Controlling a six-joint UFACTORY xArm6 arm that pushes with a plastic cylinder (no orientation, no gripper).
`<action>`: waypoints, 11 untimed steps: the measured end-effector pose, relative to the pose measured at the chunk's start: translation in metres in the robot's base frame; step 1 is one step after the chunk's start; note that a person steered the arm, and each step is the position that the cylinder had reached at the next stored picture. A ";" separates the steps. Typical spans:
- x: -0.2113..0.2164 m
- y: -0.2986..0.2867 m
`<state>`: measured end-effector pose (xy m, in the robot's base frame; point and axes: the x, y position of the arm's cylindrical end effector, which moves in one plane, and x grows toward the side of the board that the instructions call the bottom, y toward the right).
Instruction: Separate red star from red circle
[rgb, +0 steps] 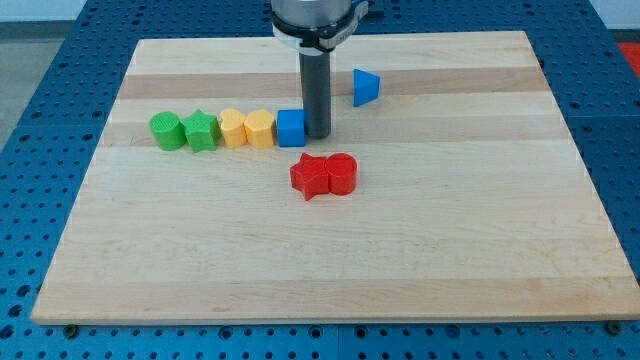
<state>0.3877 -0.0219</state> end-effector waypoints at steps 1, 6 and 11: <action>0.000 -0.004; 0.028 0.100; 0.119 0.015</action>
<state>0.5065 -0.0073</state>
